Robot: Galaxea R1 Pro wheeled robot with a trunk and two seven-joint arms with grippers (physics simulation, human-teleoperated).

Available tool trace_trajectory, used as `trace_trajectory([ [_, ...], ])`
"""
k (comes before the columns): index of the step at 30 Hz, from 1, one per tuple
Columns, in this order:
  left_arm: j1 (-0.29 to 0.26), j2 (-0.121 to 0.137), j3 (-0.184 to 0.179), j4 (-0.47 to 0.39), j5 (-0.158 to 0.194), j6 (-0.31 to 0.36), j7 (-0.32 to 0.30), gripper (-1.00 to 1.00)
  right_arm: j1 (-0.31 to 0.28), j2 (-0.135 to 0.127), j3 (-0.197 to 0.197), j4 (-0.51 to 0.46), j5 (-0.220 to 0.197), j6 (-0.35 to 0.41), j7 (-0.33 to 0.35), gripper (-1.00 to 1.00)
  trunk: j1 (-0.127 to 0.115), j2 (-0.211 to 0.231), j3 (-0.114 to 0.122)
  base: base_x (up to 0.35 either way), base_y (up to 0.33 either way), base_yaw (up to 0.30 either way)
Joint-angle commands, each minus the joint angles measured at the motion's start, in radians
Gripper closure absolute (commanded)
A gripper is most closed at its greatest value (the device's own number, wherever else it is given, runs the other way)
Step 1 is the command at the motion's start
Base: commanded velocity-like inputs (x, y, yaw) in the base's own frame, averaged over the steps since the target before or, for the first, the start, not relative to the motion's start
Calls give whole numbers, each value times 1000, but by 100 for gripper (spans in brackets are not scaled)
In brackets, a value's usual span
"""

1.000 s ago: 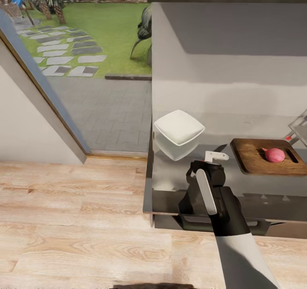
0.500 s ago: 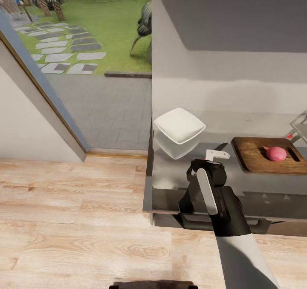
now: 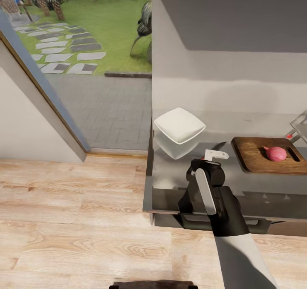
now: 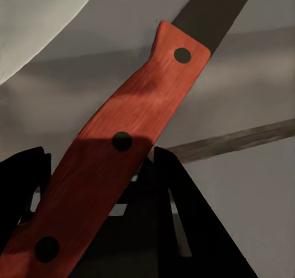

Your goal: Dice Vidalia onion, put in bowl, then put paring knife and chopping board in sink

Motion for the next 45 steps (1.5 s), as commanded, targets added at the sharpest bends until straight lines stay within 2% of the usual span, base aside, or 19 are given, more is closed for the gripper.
trace_trajectory([
  [1, 0, 1, -8, -2, 9, -2, 4, -100, -1, 0, 1, 52, -14, 2, -11, 100, 1, -1, -1, 0, 0, 0],
  [16, 0, 2, -8, -2, 9, -1, 4, -100, -1, 1, 0, 52, -14, -3, -12, 100, 1, -1, 1, 0, 0, 0],
  [29, 0, 2, -8, -2, 8, -2, 4, -100, -1, 1, 0, 52, -34, -4, -13, 100, 1, -1, 20, 0, 0, 0],
  [45, 0, 9, -4, -7, 8, -7, 7, -100, -1, -7, -2, 49, -32, -6, -14, 100, 1, -1, 45, 0, 0, 0],
])
